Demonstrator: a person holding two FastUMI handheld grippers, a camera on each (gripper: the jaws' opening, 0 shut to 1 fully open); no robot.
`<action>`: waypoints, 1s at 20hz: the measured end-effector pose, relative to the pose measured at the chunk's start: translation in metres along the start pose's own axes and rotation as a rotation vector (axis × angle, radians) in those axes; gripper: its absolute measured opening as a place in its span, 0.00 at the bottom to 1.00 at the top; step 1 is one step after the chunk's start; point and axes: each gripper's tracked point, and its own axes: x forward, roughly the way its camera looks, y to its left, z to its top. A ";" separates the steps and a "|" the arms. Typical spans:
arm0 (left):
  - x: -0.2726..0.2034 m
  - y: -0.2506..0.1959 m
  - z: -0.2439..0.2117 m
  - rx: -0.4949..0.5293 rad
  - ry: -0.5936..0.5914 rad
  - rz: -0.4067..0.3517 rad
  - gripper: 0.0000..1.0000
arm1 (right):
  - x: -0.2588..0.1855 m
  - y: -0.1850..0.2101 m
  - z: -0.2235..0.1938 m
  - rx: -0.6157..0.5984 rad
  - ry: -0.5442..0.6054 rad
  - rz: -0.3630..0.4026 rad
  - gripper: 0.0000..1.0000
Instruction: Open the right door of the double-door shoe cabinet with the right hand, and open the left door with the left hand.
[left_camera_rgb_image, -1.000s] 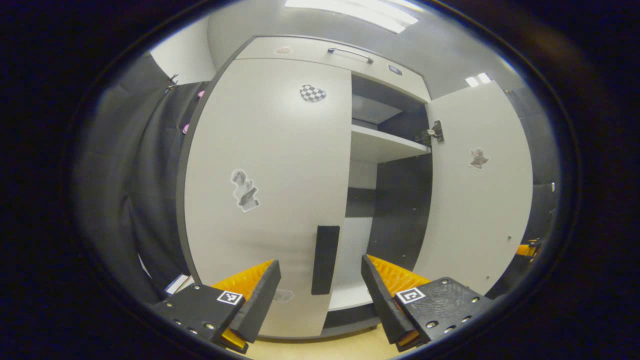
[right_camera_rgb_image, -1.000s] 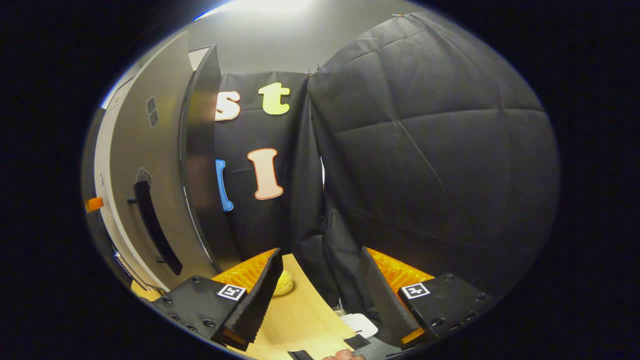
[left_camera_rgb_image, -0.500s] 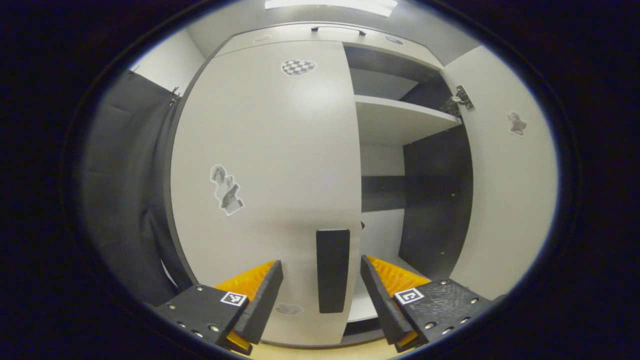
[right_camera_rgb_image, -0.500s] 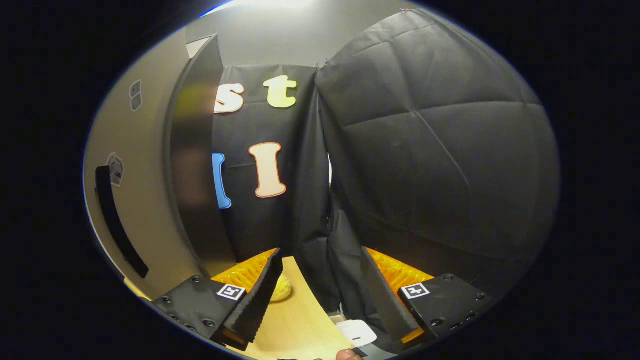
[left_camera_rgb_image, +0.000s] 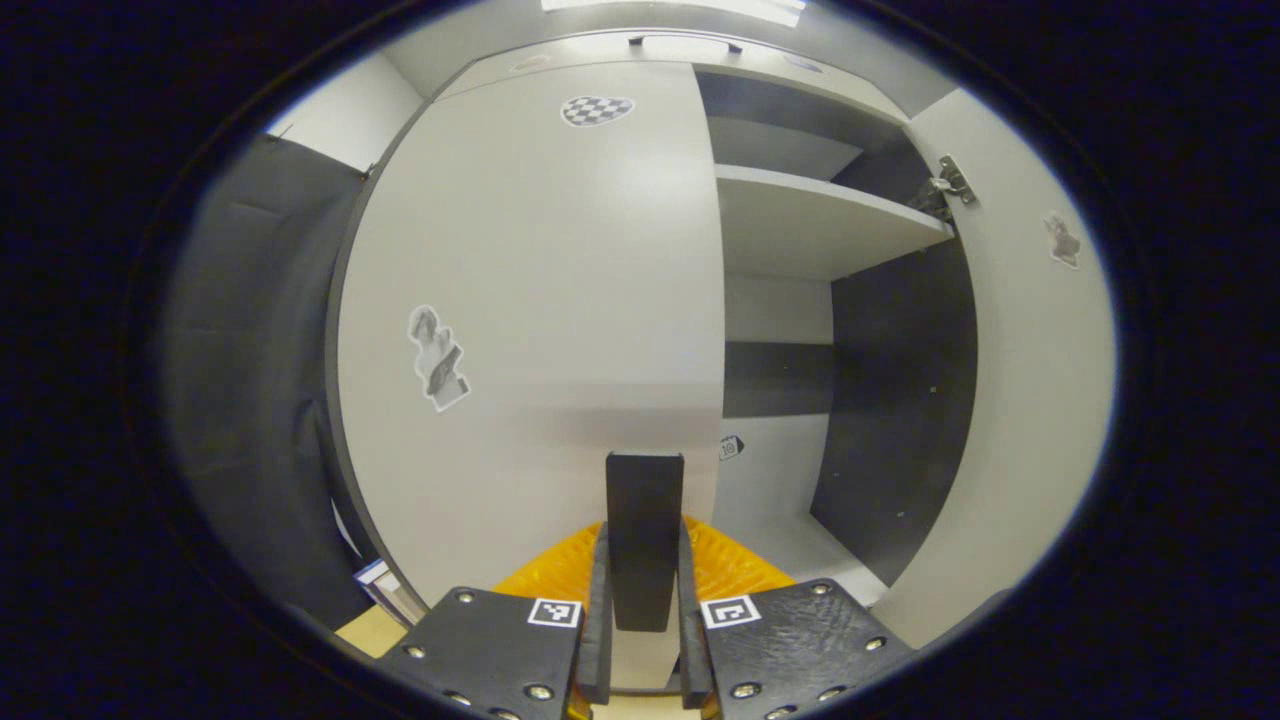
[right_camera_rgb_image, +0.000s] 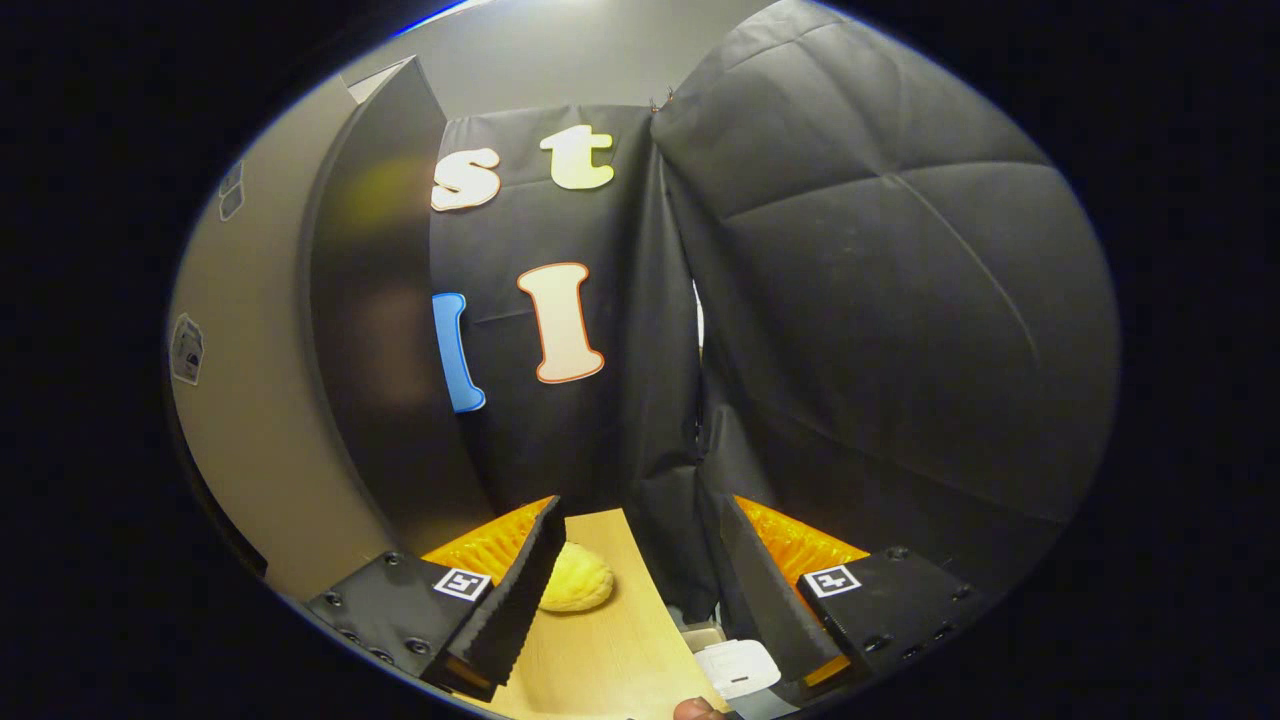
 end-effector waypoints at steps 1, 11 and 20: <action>0.000 0.000 0.001 -0.001 -0.002 0.006 0.27 | 0.005 0.003 0.000 0.004 0.003 0.012 0.93; -0.005 0.001 -0.007 -0.035 -0.018 -0.018 0.17 | 0.021 0.021 -0.021 0.066 0.055 0.069 0.93; -0.020 0.009 -0.013 -0.072 -0.036 -0.084 0.17 | -0.022 0.042 -0.019 0.067 0.030 0.026 0.98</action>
